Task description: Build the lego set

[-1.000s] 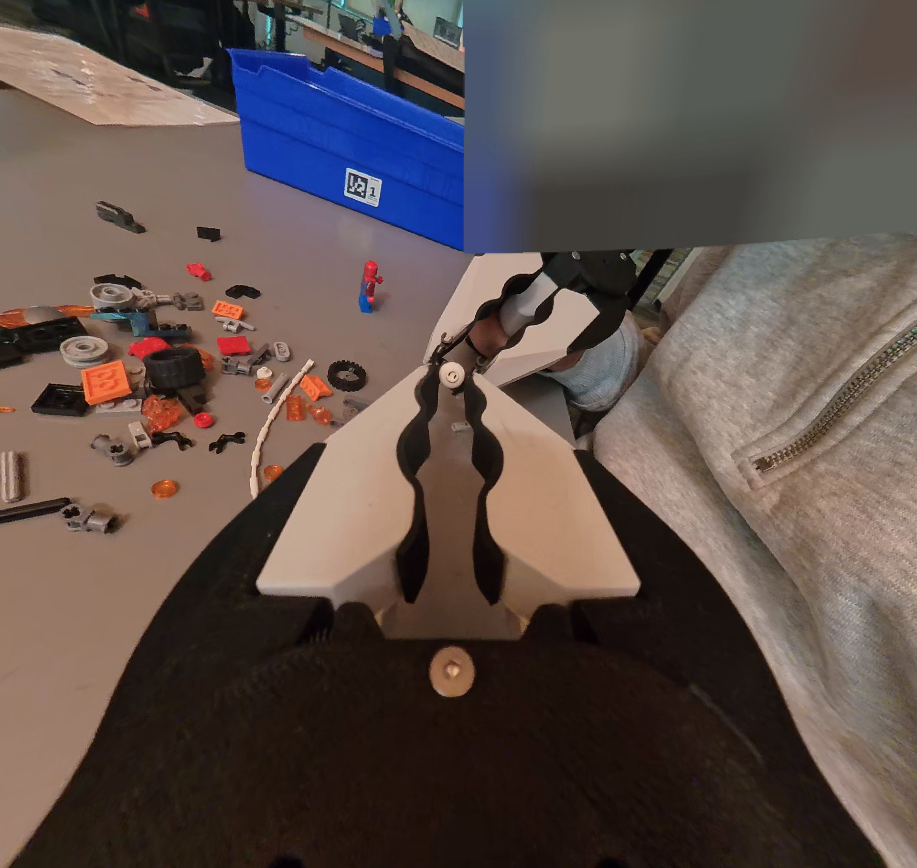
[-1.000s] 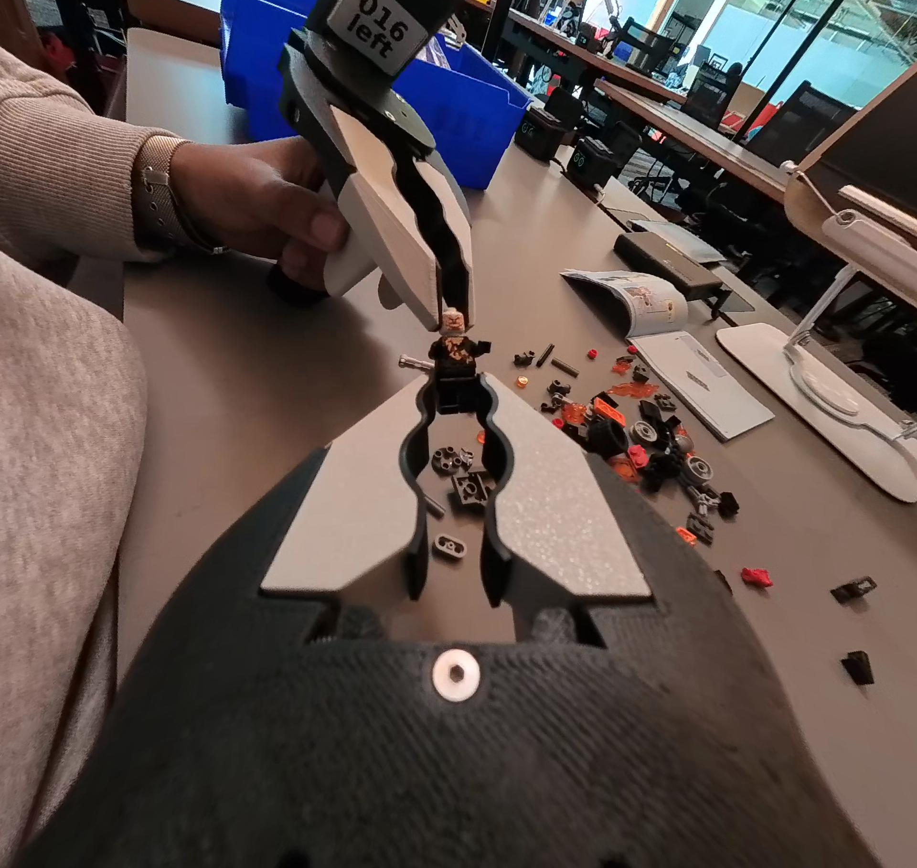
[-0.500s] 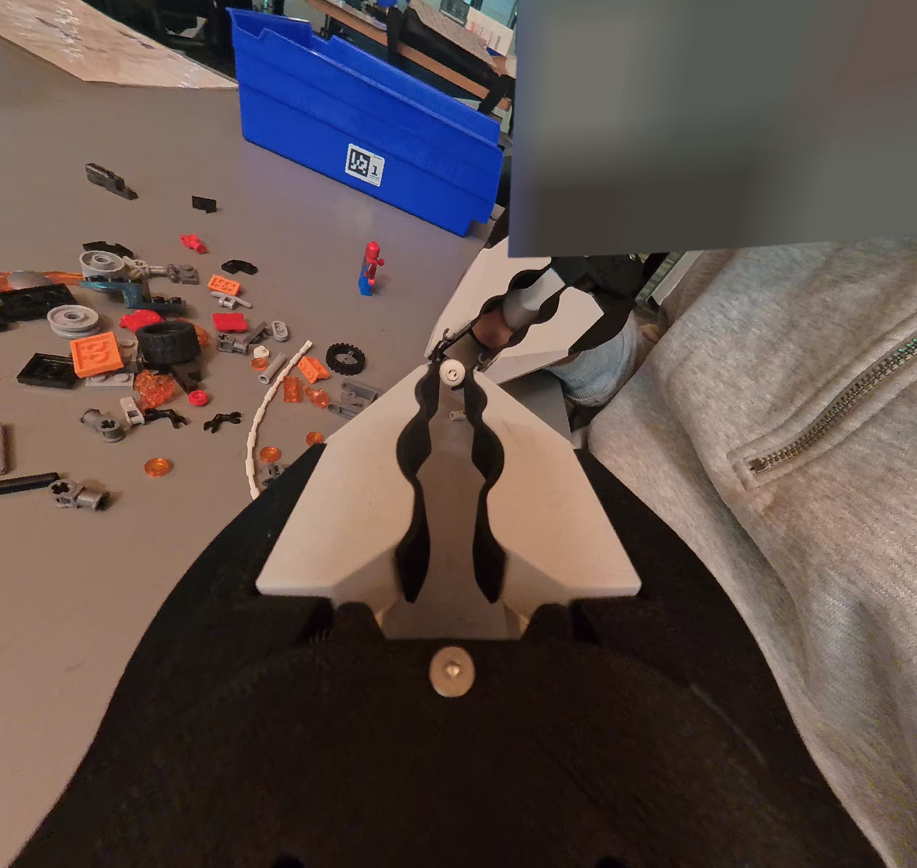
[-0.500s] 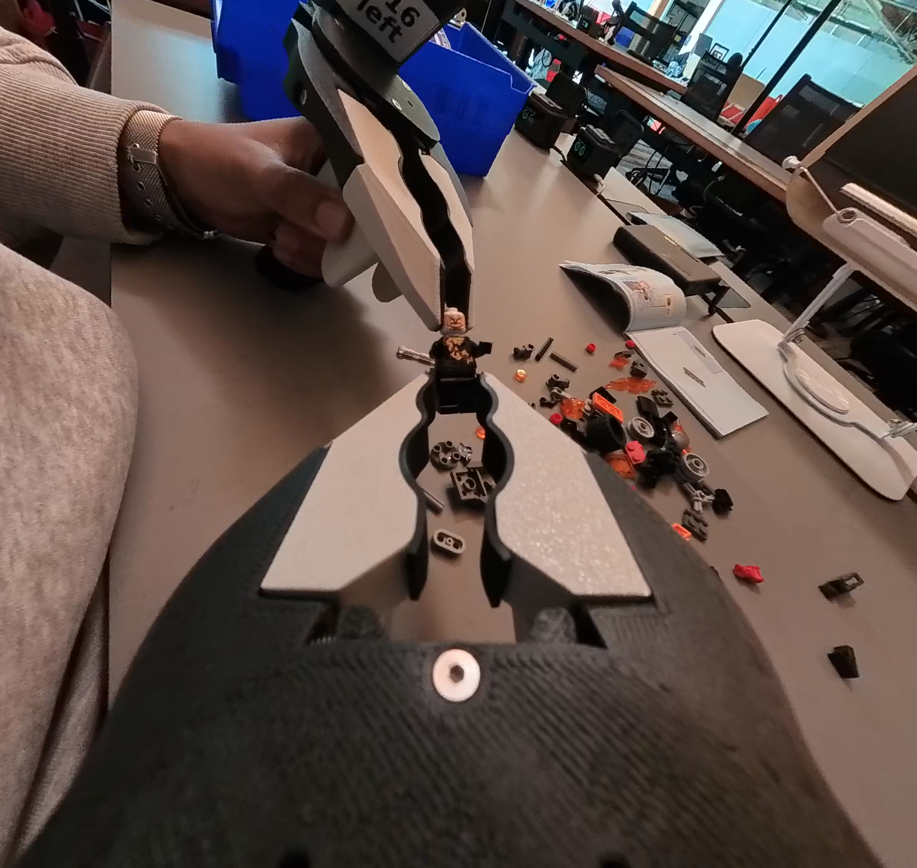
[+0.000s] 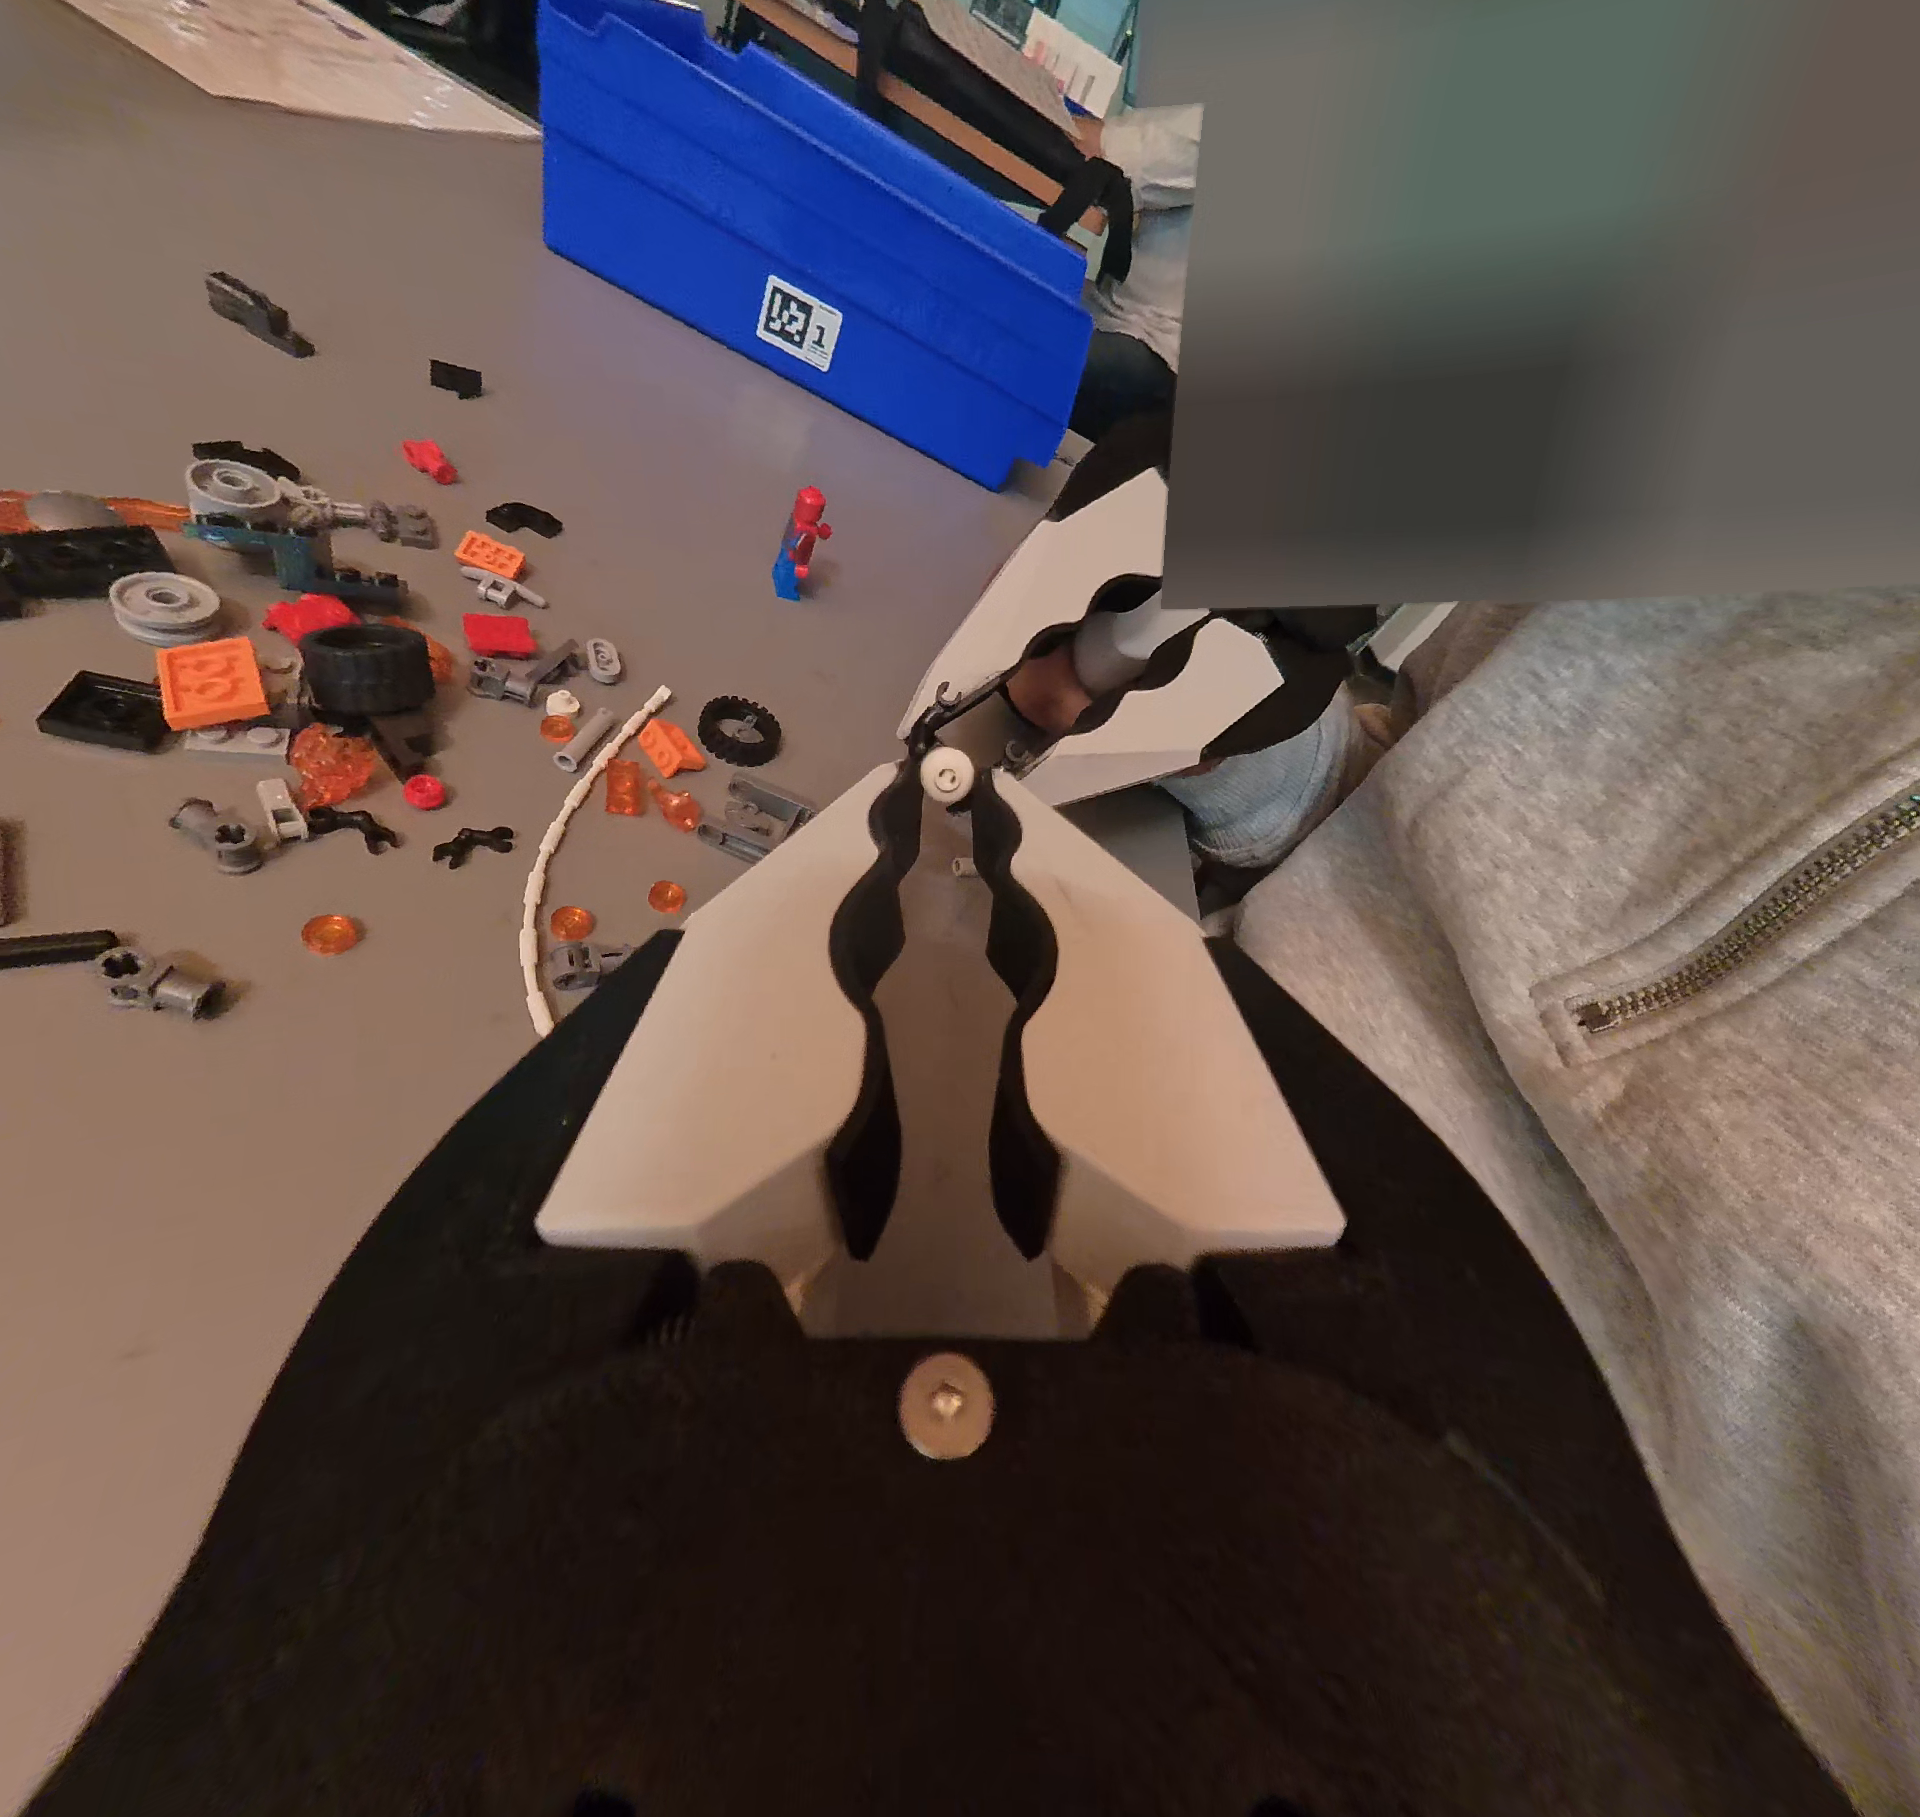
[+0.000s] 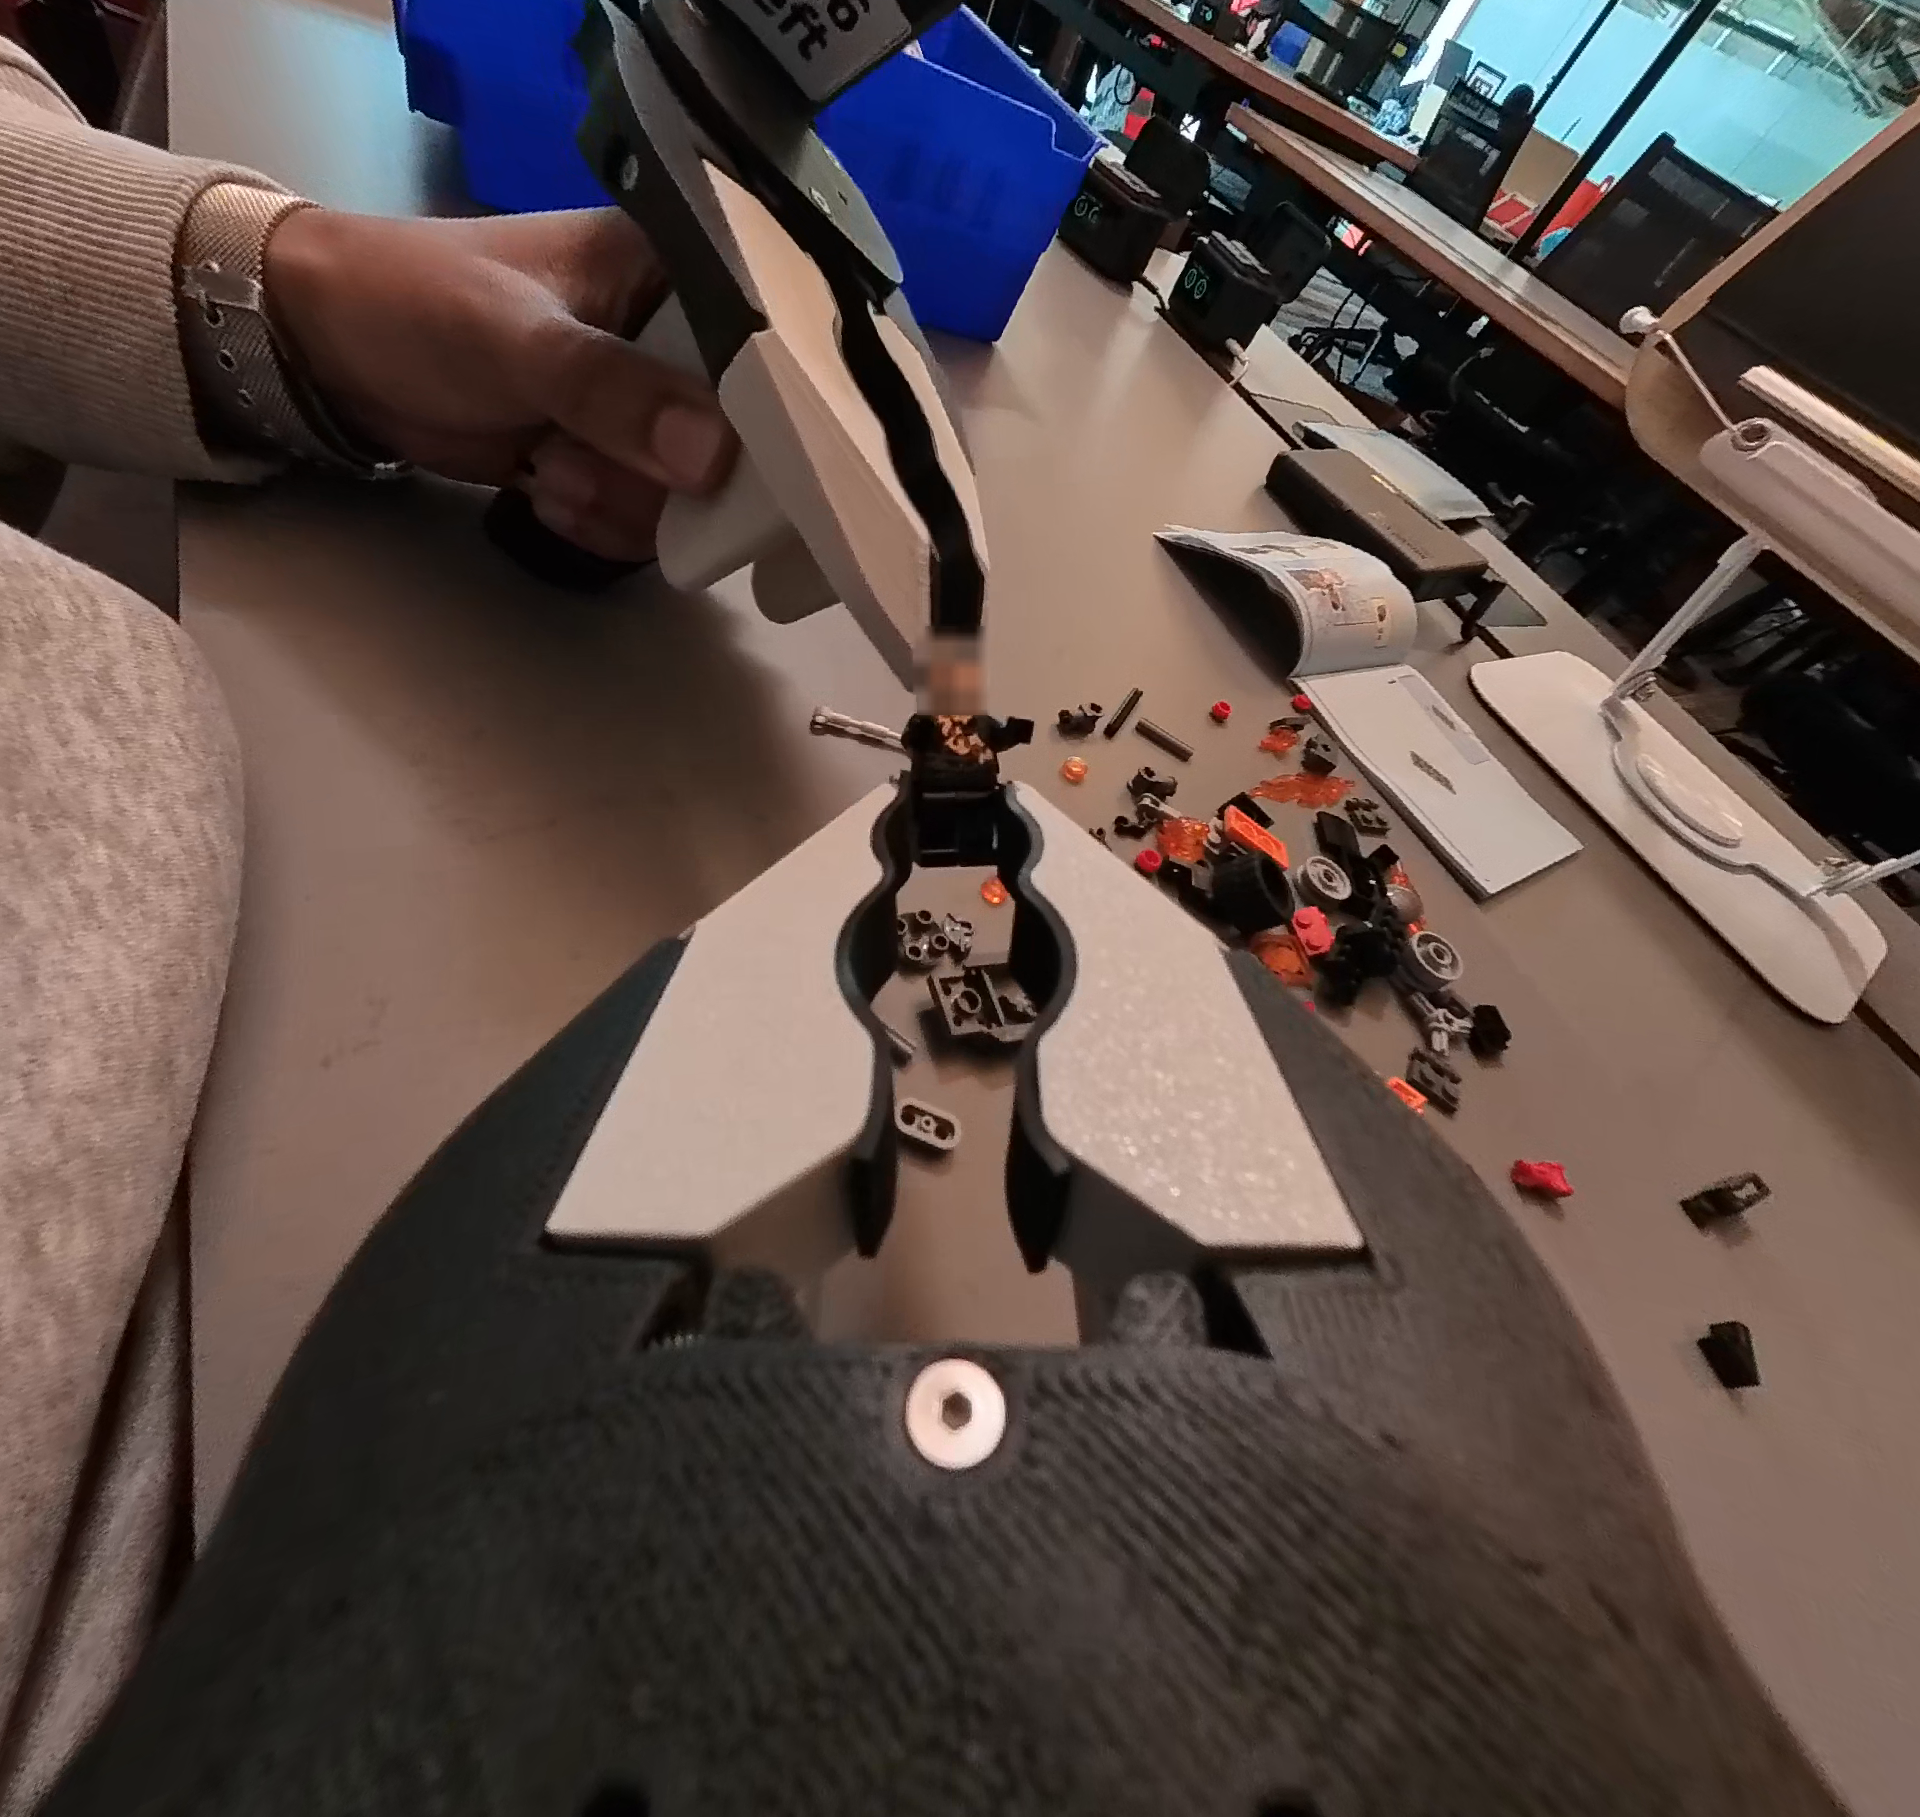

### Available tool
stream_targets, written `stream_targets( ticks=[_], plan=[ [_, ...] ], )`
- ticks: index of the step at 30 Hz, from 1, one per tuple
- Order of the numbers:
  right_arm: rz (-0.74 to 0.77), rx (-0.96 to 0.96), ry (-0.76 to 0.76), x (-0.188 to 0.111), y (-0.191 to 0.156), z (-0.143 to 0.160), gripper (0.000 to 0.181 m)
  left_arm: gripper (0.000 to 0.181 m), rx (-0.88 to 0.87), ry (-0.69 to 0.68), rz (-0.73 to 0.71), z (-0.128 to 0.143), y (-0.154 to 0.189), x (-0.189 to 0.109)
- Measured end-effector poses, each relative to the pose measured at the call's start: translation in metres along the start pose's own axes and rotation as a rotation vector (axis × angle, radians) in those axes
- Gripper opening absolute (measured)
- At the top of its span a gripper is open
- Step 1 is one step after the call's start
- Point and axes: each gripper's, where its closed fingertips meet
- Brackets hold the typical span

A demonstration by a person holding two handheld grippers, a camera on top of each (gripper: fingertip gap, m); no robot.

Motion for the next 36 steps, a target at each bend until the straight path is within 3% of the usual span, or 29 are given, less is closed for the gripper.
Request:
stream_targets(
  ticks=[23,36],
  plan=[
    [-0.118,0.111,0.063,-0.003,-0.003,-0.005,0.014,0.007,0.066,0.033,0.043,-0.004,0.01,-0.001],
    [-0.101,0.117,0.076,-0.003,0.0,-0.005,0.014,0.009,0.073,0.053,0.044,-0.007,0.01,-0.001]
  ],
)
Point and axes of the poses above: each gripper's, where its closed fingertips meet, x out along the fingers, z out of its underside, y = z × x across the jaws, and after that the axes turned 9 degrees about -y, right-handed
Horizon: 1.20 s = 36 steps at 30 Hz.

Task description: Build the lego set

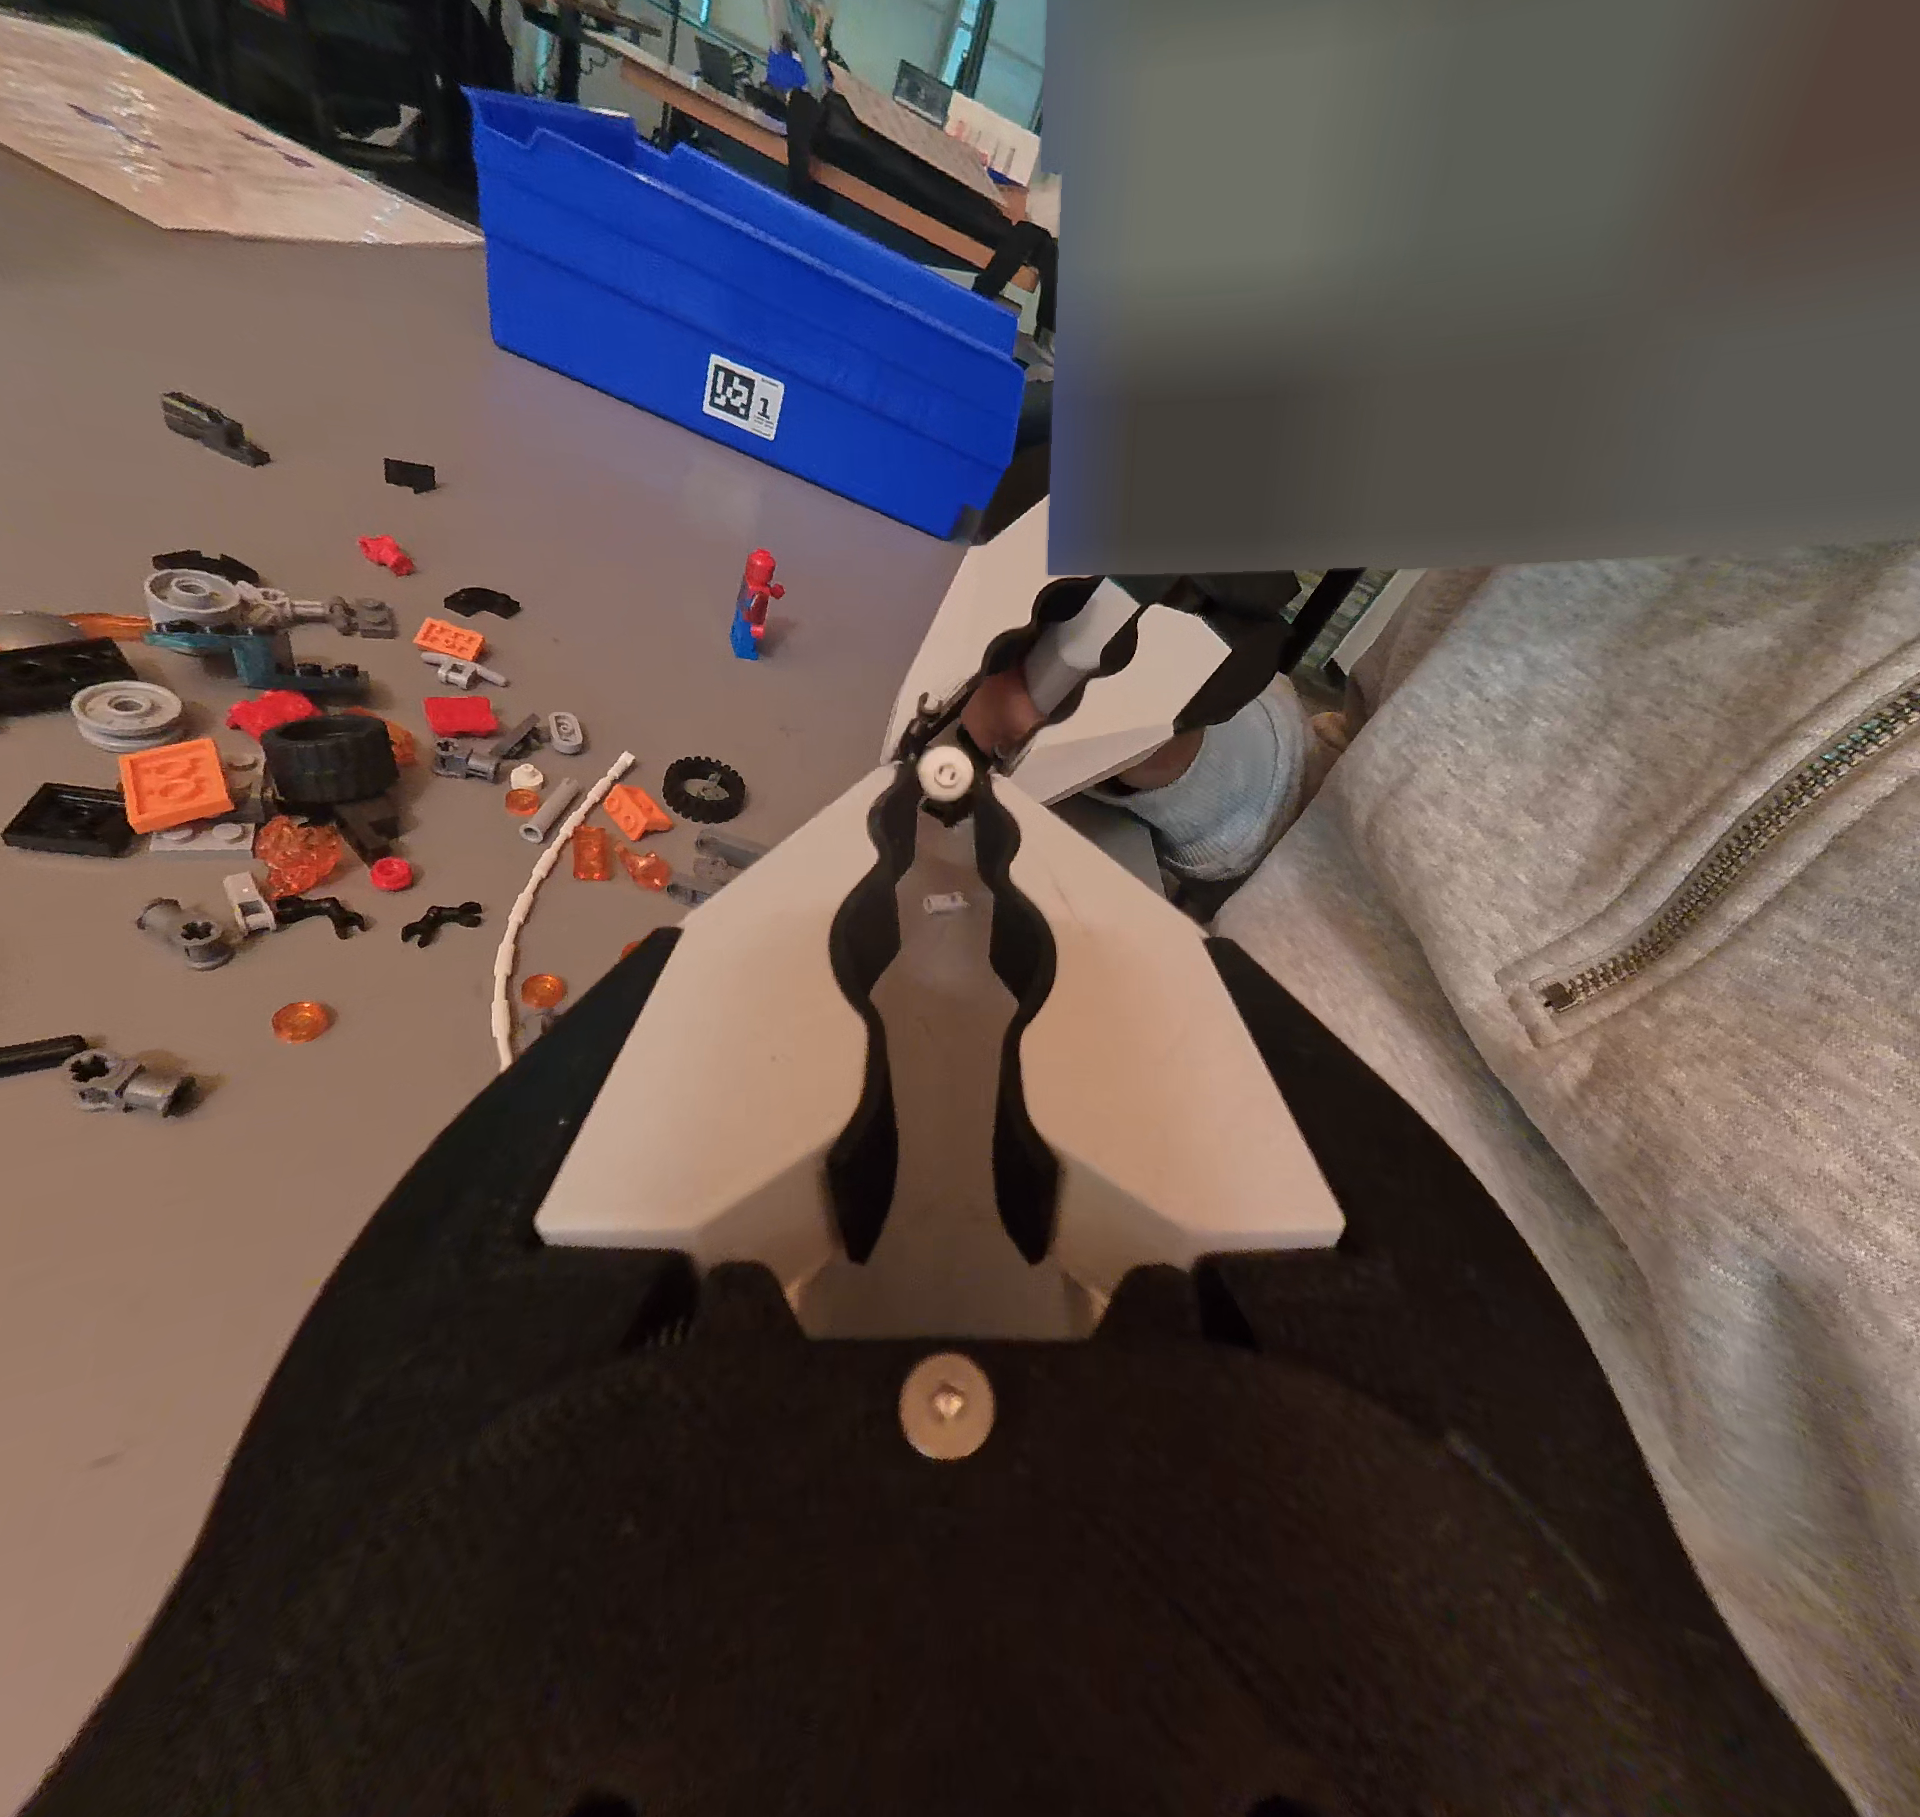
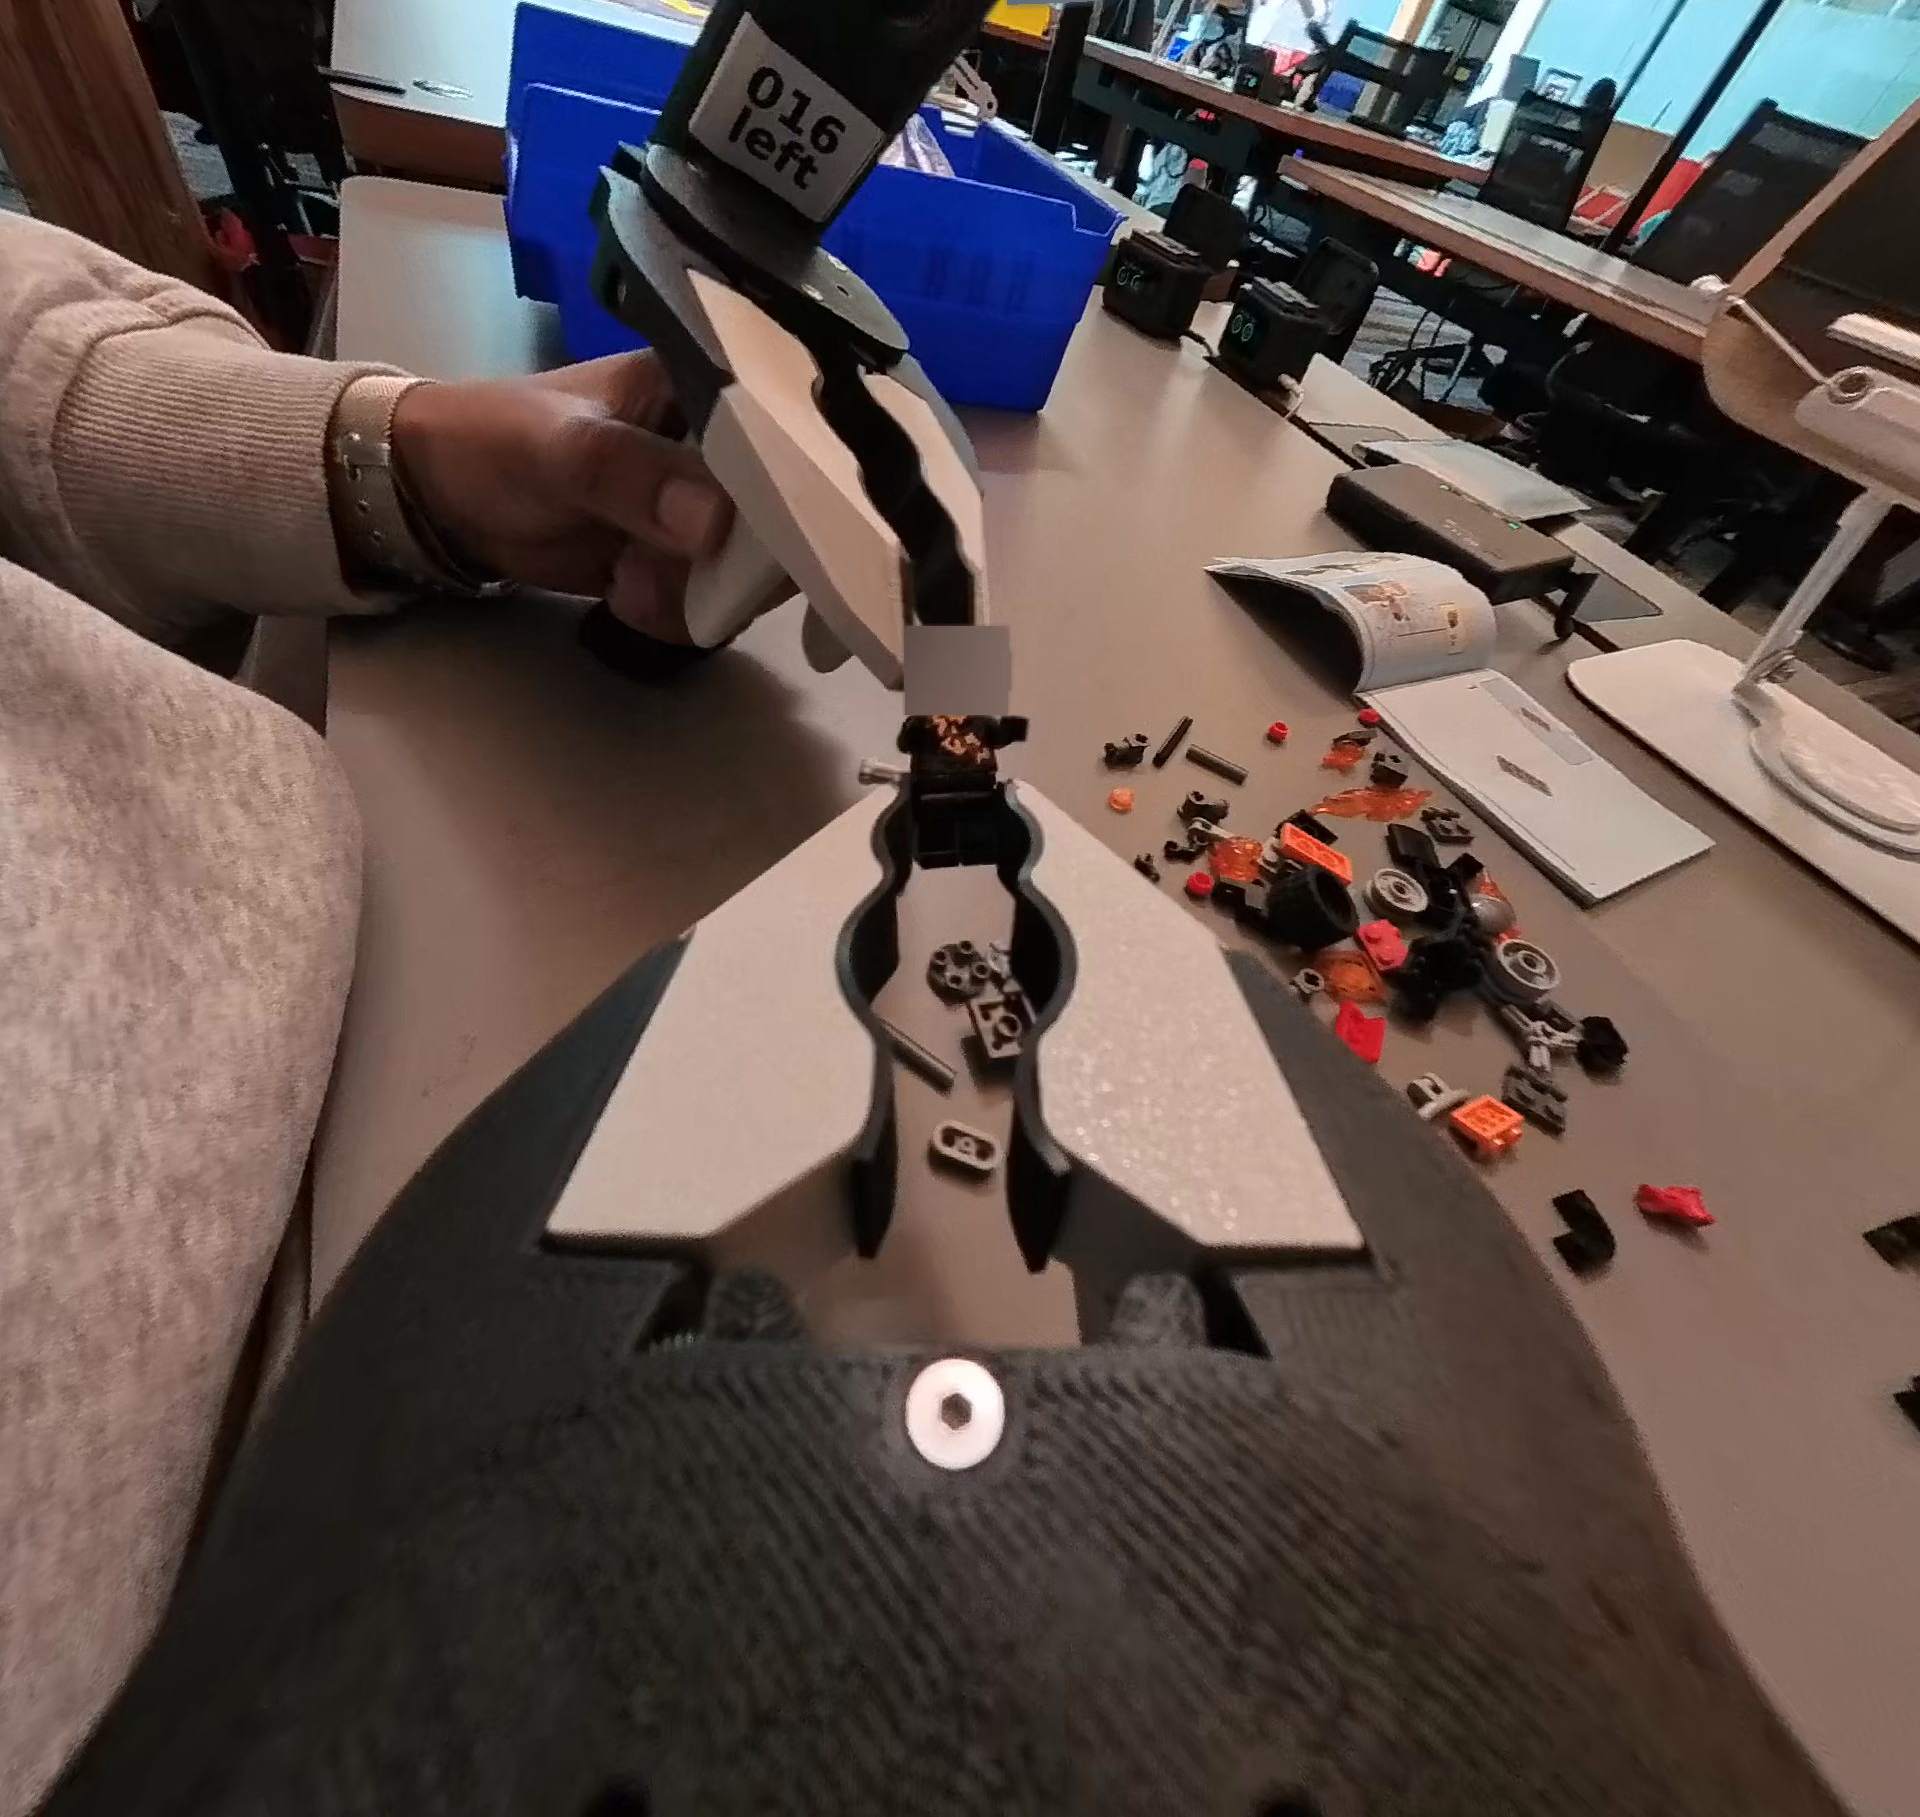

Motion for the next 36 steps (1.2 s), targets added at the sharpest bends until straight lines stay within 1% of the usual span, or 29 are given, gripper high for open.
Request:
stream_targets(
  ticks=[3,4,5,7,8,9,12,15,17,19,21,23,25,27,30,31,32,36],
  plan=[
    [0.034,0.02,0.012,-0.002,0.007,-0.001,0.014,0.034,-0.002,0.047,-0.038,-0.007,-0.007,-0.005],
    [0.047,0.033,0.014,-0.003,0.011,0.0,0.014,0.036,-0.007,0.069,-0.059,-0.01,-0.011,-0.008],
    [0.06,0.046,0.017,-0.004,0.014,0.0,0.014,0.037,-0.013,0.09,-0.092,-0.013,-0.018,-0.012],
    [0.09,0.079,0.024,-0.006,0.023,0.0,0.014,0.035,-0.049,0.113,-0.212,-0.016,-0.042,-0.021],
    [0.103,0.095,0.03,-0.008,0.027,0.0,0.014,0.033,-0.094,0.108,-0.278,-0.015,-0.058,-0.025],
    [0.111,0.111,0.037,-0.009,0.03,0.0,0.014,0.033,-0.131,0.093,-0.306,-0.015,-0.069,-0.026],
    [0.122,0.147,0.051,-0.012,0.036,0.0,0.013,0.03,-0.163,-0.023,-0.31,-0.013,-0.091,-0.015],
    [0.126,0.165,0.065,-0.015,0.039,0.0,0.013,0.028,-0.148,-0.232,-0.356,0.006,-0.111,0.002],
    [0.119,0.176,0.079,-0.017,0.039,-0.001,0.014,0.028,-0.143,-0.336,-0.401,0.018,-0.121,0.009],
    [0.113,0.184,0.09,-0.019,0.039,-0.002,0.014,0.034,-0.127,-0.366,-0.448,0.02,-0.128,0.01],
    [0.11,0.188,0.098,-0.02,0.038,-0.003,0.013,0.035,-0.094,-0.342,-0.485,0.013,-0.134,0.008],
    [0.108,0.188,0.1,-0.02,0.038,-0.003,0.013,0.035,-0.077,-0.342,-0.493,0.01,-0.14,0.006],
    [0.108,0.186,0.1,-0.02,0.037,-0.003,0.013,0.033,-0.066,-0.375,-0.498,0.011,-0.148,0.007],
    [0.111,0.185,0.098,-0.02,0.038,-0.003,0.013,0.03,-0.06,-0.434,-0.417,0.018,-0.142,0.015],
    [0.114,0.19,0.099,-0.02,0.039,-0.002,0.013,0.03,-0.083,-0.492,-0.358,0.027,-0.138,0.02],
    [0.112,0.193,0.1,-0.02,0.039,-0.002,0.013,0.025,-0.077,-0.49,-0.357,0.027,-0.138,0.021],
    [0.11,0.196,0.101,-0.02,0.039,-0.002,0.013,0.016,-0.068,-0.487,-0.353,0.026,-0.136,0.021],
    [0.114,0.203,0.099,-0.02,0.04,-0.001,0.013,0.013,-0.036,-0.474,-0.333,0.025,-0.129,0.02]
  ],
)
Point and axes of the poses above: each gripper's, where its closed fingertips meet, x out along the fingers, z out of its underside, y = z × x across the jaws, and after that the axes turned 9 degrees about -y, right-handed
